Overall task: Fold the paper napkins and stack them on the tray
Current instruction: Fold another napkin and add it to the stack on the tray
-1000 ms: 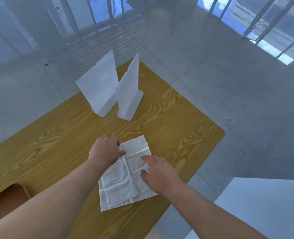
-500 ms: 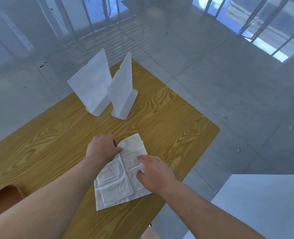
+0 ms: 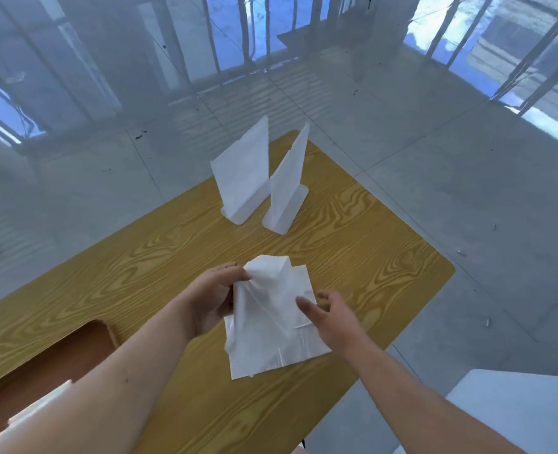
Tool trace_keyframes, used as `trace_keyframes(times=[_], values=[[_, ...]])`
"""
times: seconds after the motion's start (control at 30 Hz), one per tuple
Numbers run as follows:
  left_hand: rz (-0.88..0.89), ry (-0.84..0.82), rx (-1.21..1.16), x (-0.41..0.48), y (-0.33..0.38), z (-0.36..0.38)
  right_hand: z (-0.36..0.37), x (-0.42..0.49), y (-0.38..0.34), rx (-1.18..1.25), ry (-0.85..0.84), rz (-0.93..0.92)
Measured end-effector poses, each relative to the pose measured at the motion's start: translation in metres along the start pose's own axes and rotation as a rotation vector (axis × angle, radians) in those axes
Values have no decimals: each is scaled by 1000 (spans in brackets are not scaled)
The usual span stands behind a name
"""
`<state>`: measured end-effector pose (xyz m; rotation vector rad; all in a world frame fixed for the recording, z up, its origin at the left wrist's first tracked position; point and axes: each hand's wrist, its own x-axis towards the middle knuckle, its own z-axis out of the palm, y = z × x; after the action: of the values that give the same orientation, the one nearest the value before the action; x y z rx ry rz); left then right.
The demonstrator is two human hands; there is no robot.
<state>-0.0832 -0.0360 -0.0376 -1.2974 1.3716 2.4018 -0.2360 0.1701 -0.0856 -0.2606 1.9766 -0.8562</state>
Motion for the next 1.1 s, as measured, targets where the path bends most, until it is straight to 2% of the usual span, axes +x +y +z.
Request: trace_keyframes(times=[0.17, 0.33, 0.4, 0.6, 0.7, 0.83, 0.97, 1.03, 1.1], values=[[55, 104, -302, -55, -6, -38, 42, -15, -36, 288, -337, 73], [161, 240, -472, -111, -11, -90, 99, -40, -74, 430, -678, 77], [187, 301, -508, -133, -18, -113, 123, -53, -93, 443, -733, 50], [258, 431, -406, -194, -49, -179, 183, -77, -142, 393, -670, -21], [250, 452, -305, -215, -64, -203, 205, -86, -159, 374, -699, -37], [229, 452, -289, -231, -82, -225, 229, -95, -169, 261, -761, -88], [248, 507, -262, -241, -95, -237, 247, -101, -172, 86, -624, -176], [257, 569, -219, -243, -99, -242, 252, -100, -170, 6, -512, -196], [253, 634, -150, -246, -100, -244, 255, -103, -172, -25, -476, -233]])
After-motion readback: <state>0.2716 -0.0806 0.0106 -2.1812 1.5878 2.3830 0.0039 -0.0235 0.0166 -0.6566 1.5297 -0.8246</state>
